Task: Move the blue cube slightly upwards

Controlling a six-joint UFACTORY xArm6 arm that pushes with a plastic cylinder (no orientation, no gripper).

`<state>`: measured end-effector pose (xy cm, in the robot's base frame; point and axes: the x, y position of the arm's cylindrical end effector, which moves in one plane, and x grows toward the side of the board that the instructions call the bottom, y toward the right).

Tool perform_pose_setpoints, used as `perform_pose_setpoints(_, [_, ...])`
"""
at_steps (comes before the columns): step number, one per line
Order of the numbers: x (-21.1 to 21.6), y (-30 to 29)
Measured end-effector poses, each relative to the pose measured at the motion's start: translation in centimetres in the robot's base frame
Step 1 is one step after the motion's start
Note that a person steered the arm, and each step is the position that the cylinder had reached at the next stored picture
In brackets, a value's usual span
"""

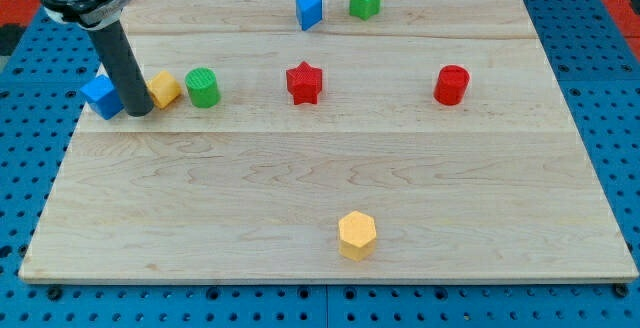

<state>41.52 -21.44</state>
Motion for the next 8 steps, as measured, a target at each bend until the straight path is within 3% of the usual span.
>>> perform_pose_setpoints(5, [0.2, 2.4])
perform_pose_setpoints(7, [2.8, -3.5])
perform_pose_setpoints(8, [0.3, -5.8])
